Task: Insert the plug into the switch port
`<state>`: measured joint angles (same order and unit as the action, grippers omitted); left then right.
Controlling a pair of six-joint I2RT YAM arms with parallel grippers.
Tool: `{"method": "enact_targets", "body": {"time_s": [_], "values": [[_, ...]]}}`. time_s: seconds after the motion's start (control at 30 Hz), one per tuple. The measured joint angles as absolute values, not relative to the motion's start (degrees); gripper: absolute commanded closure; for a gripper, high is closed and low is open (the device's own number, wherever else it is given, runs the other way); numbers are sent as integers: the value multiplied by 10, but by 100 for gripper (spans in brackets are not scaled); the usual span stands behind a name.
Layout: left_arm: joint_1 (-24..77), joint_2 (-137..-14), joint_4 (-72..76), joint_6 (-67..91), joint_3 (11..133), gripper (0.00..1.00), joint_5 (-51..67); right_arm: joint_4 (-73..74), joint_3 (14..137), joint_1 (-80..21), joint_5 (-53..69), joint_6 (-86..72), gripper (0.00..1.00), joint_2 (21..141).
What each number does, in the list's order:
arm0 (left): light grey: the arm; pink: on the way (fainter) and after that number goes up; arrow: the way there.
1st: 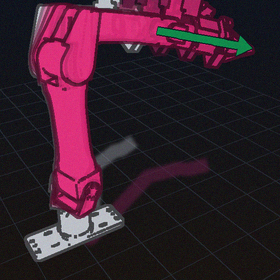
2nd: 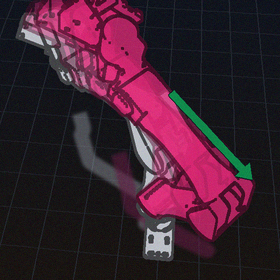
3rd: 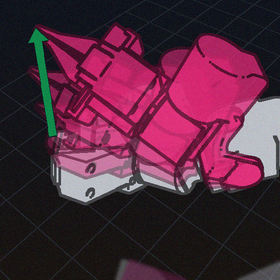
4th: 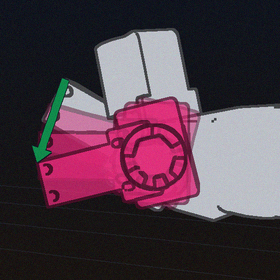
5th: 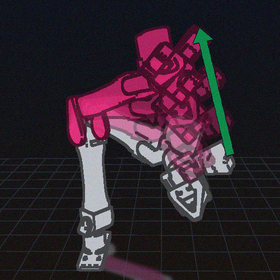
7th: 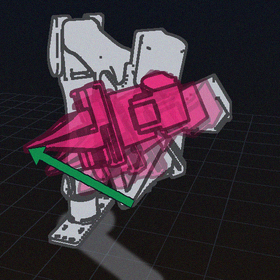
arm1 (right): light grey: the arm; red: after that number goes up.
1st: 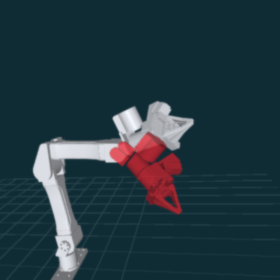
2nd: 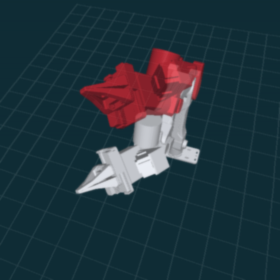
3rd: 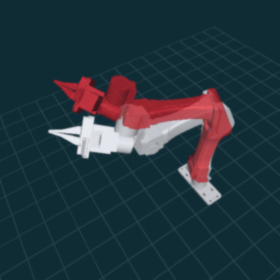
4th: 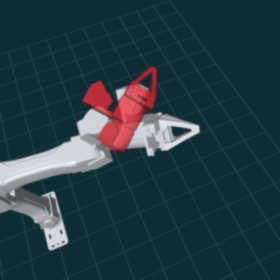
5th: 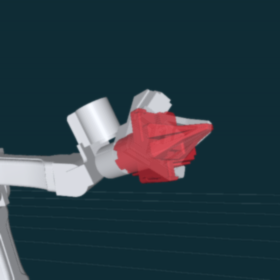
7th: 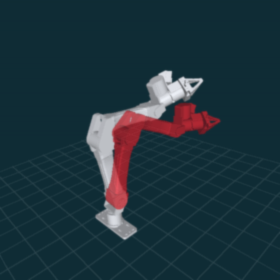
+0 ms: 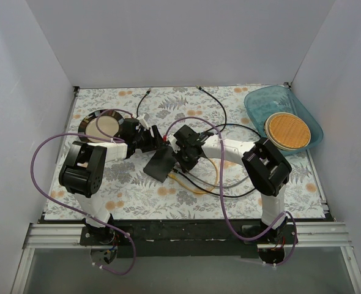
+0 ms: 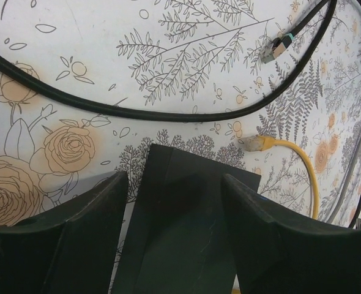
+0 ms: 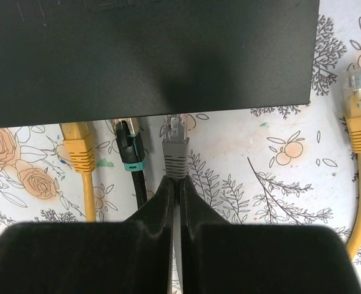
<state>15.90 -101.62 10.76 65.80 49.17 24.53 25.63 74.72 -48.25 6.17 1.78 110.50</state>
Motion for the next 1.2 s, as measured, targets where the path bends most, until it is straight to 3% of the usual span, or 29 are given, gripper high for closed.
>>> {"method": "enact_targets", "body": {"time_s": [1.2], "values": [[148, -1029, 121, 642, 497, 50, 248, 255, 808, -484, 50, 12, 99, 1145]]}}
